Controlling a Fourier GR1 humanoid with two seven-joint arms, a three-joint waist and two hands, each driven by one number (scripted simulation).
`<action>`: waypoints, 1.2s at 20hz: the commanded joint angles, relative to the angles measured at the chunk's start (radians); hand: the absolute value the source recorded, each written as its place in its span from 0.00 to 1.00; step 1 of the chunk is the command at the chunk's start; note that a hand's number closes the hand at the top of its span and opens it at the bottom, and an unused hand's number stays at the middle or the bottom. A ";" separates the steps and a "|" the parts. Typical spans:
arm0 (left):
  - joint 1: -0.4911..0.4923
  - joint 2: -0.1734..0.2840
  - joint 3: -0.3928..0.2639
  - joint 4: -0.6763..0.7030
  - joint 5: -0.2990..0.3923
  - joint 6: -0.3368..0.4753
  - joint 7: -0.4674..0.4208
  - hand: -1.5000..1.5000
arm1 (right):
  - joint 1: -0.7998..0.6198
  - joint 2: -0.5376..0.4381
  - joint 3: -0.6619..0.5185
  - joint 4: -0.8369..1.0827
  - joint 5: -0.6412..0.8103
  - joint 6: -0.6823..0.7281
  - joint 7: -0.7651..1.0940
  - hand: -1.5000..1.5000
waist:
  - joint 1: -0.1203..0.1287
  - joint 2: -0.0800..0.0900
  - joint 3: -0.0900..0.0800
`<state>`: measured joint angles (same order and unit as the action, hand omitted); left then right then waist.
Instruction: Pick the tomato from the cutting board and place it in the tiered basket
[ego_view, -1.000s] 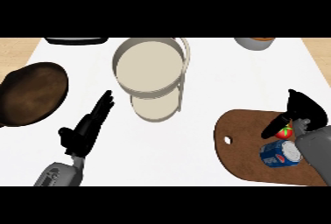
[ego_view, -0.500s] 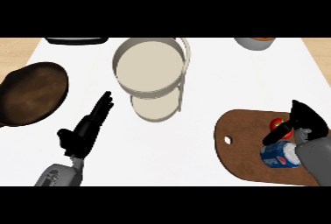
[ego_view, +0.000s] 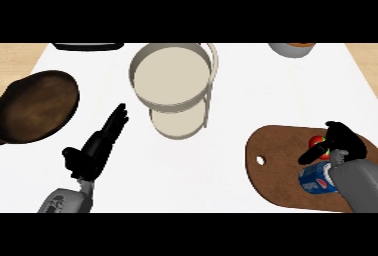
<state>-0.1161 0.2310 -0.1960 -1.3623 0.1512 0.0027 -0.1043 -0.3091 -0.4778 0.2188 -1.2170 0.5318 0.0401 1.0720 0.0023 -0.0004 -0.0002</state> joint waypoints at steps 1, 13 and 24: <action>0.001 -0.037 -0.002 0.028 -0.034 0.011 -0.019 0.50 | -0.027 0.070 -0.032 -0.003 0.044 -0.074 0.012 1.00 | -0.001 0.001 0.000; -0.033 -0.057 0.056 0.017 -0.055 -0.026 0.036 0.50 | 0.113 0.151 0.001 -0.118 0.240 -0.146 -0.051 1.00 | -0.010 -0.003 0.000; 0.043 -0.031 0.082 0.016 -0.040 -0.036 -0.018 0.50 | 0.567 0.328 0.341 -0.582 0.730 -0.233 0.232 1.00 | -0.061 -0.020 -0.004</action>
<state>-0.0815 0.1976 -0.1167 -1.3367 0.1078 -0.0286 -0.1218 0.1093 -0.2177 0.4470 -1.6856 1.1084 -0.1431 1.1024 -0.0512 -0.0330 -0.0221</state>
